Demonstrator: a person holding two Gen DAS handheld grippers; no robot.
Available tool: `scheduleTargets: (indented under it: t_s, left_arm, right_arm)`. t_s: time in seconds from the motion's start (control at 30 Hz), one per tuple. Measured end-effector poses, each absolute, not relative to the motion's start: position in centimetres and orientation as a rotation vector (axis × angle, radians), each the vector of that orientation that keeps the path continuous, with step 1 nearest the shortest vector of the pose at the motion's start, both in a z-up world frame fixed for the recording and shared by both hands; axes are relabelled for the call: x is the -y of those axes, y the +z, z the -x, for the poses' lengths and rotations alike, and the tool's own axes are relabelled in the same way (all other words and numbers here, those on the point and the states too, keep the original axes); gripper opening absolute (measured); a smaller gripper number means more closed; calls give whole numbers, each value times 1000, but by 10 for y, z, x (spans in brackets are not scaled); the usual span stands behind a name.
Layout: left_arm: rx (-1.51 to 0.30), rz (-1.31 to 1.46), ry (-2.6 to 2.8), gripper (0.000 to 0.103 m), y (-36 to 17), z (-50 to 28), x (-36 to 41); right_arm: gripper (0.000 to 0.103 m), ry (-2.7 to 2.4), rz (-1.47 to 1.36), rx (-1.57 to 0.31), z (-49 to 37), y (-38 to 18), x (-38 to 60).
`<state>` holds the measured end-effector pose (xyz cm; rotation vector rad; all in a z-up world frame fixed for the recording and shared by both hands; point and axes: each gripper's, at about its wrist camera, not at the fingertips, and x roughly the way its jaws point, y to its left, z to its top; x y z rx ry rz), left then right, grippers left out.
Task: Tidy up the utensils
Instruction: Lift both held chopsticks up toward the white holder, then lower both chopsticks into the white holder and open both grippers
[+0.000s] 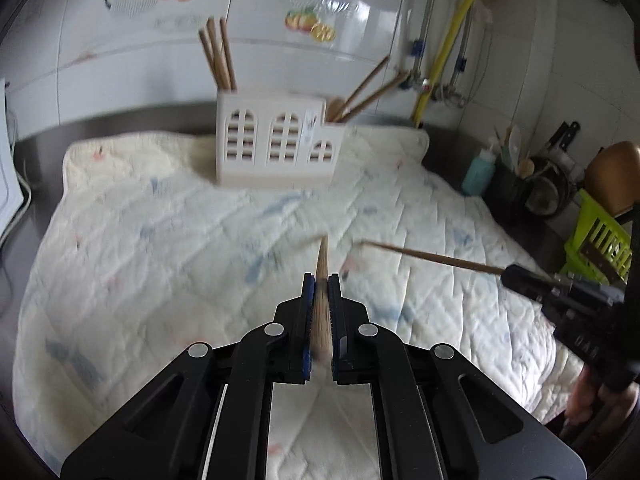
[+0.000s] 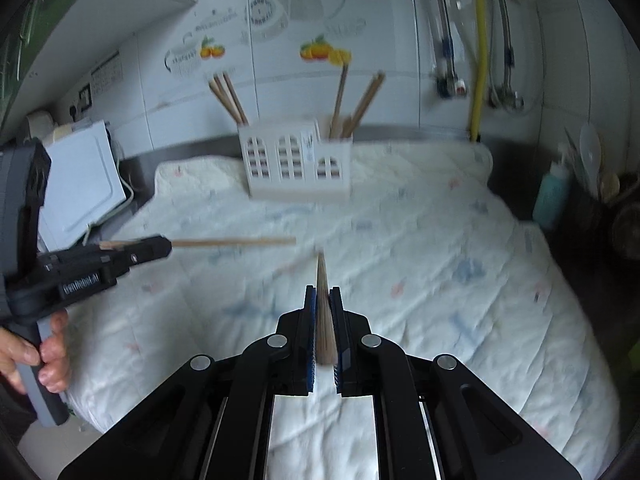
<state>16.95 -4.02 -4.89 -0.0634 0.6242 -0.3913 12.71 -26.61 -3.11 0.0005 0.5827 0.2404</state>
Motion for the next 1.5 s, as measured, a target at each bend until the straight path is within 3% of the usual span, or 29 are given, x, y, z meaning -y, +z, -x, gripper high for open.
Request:
scheduleTargets:
  t_s: [0.73, 1.2, 1.5]
  left_arm:
    - [-545, 33, -411, 5, 43, -263, 35]
    - [-313, 1, -326, 5, 141, -316, 38]
    - [-328, -33, -235, 5, 133, -366, 45]
  right_arm:
    - [6, 377, 125, -505, -271, 121, 253]
    - [6, 331, 154, -606, -348, 127, 248]
    - [6, 350, 157, -657, -371, 111, 246]
